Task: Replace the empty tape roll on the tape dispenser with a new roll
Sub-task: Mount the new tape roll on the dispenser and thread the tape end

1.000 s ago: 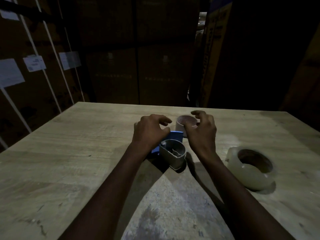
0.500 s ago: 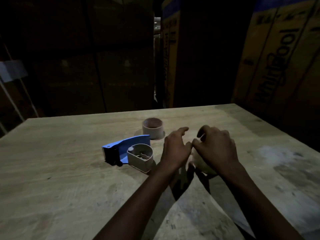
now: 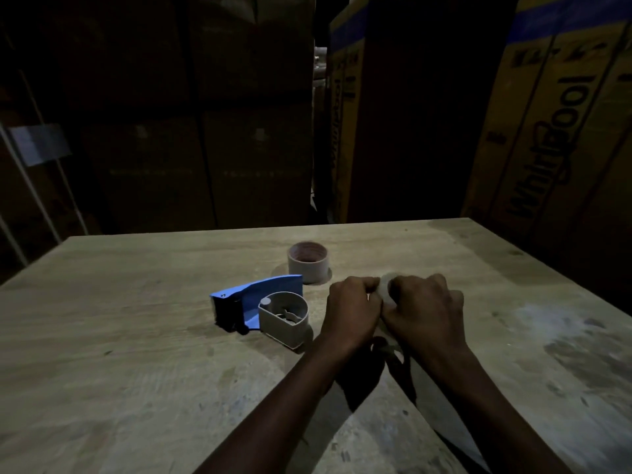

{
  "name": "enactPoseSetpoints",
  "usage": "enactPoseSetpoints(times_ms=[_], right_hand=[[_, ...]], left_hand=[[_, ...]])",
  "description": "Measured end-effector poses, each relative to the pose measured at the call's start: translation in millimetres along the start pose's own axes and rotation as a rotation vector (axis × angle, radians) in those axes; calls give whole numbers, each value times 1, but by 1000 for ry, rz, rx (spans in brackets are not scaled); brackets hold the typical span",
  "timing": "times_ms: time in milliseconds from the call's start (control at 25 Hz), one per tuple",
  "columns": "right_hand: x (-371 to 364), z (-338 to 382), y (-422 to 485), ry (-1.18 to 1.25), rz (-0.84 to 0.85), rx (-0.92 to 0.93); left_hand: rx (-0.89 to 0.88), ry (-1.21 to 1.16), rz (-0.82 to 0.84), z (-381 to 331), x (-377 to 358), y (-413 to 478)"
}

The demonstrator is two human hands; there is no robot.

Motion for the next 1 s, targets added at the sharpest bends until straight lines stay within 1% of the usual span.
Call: enactPoseSetpoints(times_ms=[120, 240, 360, 440, 520, 600, 680, 800, 880, 1000], right_hand=[[14, 33, 13, 85, -149, 153], [18, 77, 22, 110, -227, 343], [8, 108, 24, 130, -227, 476], [-4, 115, 26, 174, -197, 511], [-17, 116, 28, 231, -154, 525], [-28, 114, 30, 298, -90, 520], [-32, 110, 30, 402, -39, 501], [-29, 107, 29, 514, -38, 488], [-30, 106, 28, 544, -30, 489], [-33, 105, 28, 572, -4, 492]], left_hand=[[-6, -14, -172, -5, 44, 8], [-31, -12, -365, -5, 103, 6], [-1, 11, -440, 16, 146, -1], [38, -8, -477, 35, 164, -9], [69, -23, -474, 50, 171, -18], [108, -87, -430, 61, 171, -23], [160, -245, -370, 67, 170, -26], [199, -453, -305, 70, 172, -29], [201, -480, -307, 72, 178, -32], [205, -391, -344, 77, 193, -38]])
Point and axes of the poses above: each hand's wrist, its own y-axis towards the middle knuckle, its own x-axis out of the back of the hand, z = x × y, the point moved 10 cm from there along y, towards the middle knuckle, and after that the axes turned 4 degrees about -x, right-handed, at the moved point
